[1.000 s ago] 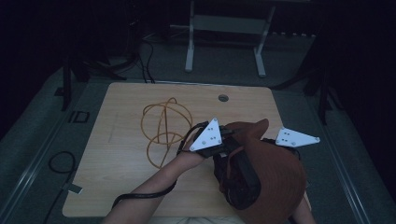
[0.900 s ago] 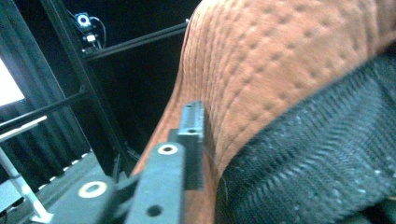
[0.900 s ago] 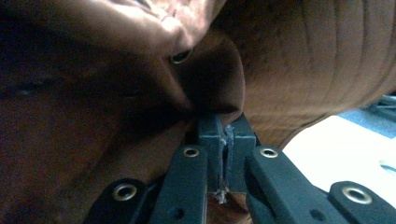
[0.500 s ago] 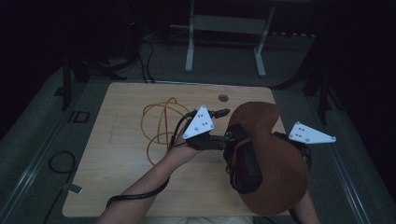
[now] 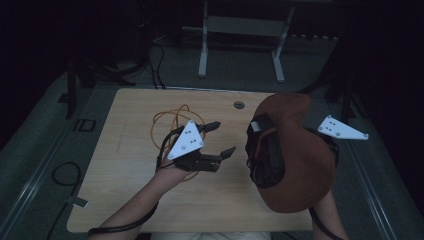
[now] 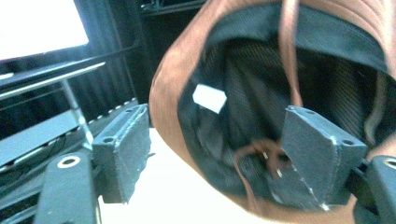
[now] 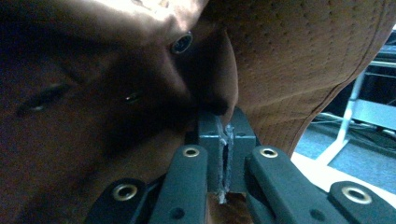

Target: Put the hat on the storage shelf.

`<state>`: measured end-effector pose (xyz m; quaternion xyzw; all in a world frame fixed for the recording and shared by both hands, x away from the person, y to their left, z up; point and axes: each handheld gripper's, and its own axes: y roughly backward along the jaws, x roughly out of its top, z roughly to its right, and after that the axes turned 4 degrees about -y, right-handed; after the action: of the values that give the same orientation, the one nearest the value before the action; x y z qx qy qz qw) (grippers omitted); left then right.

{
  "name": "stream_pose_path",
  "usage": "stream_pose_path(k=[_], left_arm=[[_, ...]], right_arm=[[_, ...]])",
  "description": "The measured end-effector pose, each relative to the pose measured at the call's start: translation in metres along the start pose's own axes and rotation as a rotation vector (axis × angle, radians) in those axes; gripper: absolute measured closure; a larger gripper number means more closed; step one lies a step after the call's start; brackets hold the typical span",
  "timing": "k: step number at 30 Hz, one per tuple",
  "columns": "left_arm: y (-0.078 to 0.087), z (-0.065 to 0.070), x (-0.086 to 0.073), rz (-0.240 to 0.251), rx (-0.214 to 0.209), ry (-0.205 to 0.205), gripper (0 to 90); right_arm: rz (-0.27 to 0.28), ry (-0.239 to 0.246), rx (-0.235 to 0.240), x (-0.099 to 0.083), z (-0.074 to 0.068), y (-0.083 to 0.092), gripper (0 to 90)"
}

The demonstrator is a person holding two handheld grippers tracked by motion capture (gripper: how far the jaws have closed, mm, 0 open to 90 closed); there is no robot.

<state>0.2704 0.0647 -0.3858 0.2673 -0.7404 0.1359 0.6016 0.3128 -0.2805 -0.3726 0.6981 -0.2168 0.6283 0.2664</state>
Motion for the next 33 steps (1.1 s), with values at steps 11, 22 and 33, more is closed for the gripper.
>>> stream_pose_path(k=[11, 22, 33], left_arm=[[0.072, -0.007, -0.054, -0.044, 0.175, 0.067, 9.1], [0.13, 0.0, -0.127, -0.058, 0.356, 0.189, 7.9], [0.154, -0.002, -0.161, -0.066, 0.435, 0.285, 8.1]], right_arm=[[0.003, 0.018, -0.016, 0.029, 0.007, -0.054, 87.5], [-0.019, 0.05, -0.015, 0.055, -0.002, -0.116, 87.5], [-0.05, 0.135, 0.015, 0.084, -0.044, -0.179, 87.4]])
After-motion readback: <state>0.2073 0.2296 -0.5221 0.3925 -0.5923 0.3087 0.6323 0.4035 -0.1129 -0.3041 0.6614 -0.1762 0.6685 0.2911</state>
